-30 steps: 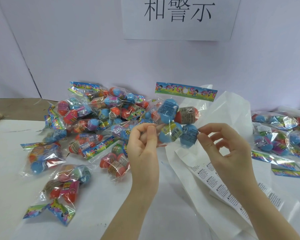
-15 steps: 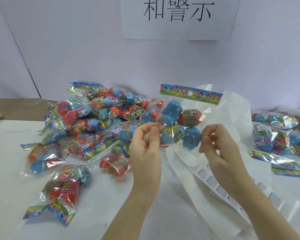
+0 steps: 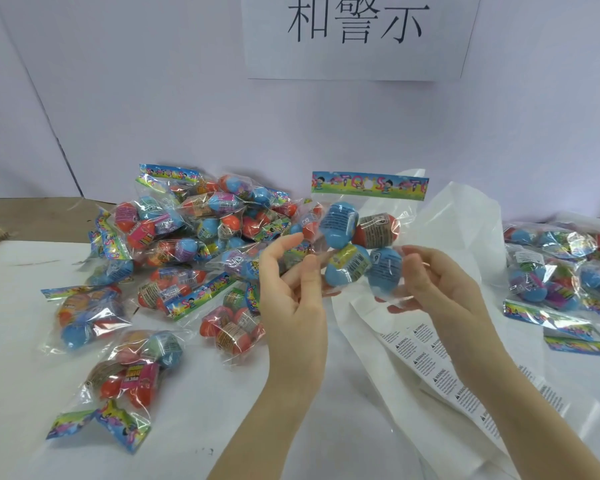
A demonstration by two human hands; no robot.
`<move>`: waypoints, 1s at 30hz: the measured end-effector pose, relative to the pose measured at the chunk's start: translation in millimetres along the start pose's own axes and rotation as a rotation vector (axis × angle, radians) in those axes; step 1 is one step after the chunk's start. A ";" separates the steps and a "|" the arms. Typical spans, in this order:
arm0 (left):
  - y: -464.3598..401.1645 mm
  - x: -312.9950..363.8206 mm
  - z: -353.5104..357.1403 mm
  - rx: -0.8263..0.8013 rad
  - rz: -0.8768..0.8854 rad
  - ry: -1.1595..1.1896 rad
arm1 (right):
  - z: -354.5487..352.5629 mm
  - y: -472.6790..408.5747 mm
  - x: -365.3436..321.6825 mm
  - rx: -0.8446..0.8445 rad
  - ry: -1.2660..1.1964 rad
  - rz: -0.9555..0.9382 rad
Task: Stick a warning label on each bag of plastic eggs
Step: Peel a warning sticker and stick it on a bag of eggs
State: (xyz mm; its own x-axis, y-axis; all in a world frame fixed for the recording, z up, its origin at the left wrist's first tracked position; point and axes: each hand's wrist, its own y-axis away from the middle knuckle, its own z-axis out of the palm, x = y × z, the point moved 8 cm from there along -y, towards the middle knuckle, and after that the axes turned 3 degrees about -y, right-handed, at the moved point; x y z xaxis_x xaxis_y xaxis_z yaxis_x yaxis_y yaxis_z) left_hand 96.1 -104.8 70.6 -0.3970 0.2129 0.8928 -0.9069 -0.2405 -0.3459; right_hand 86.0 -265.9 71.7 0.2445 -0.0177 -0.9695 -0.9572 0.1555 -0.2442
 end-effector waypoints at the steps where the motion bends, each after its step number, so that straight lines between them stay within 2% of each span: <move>1: 0.8 1.8 0.5 -0.006 0.028 -0.015 | 2.7 0.6 3.2 -0.029 -0.035 0.041; 4: 3.5 13.4 4.8 -0.053 0.175 -0.151 | 7.5 2.4 4.1 -0.085 -0.109 0.077; 8: 8.5 29.5 12.2 -0.099 0.405 -0.385 | 0.4 0.8 0.6 -0.059 -0.221 0.061; 11: 9.2 33.0 11.5 -0.079 0.510 -0.507 | -1.3 0.4 -0.7 -0.059 -0.249 0.056; 17: 3.8 23.9 2.6 -0.022 0.360 -0.446 | 2.6 1.5 -2.8 -0.084 -0.249 0.057; 24: -0.1 22.2 2.7 -0.042 0.390 -0.576 | 1.6 0.9 -0.7 -0.060 -0.232 0.068; 30: -1.4 15.1 2.0 -0.061 0.337 -0.642 | -0.1 1.1 0.2 -0.032 -0.210 0.071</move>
State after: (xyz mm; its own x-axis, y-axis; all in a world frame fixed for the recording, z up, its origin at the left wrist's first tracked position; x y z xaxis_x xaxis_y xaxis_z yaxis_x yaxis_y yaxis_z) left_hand 91.6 -103.1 85.2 -0.5123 -0.4656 0.7217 -0.7634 -0.1382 -0.6310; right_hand 85.0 -265.9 71.2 0.2004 0.1984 -0.9594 -0.9767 0.1171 -0.1798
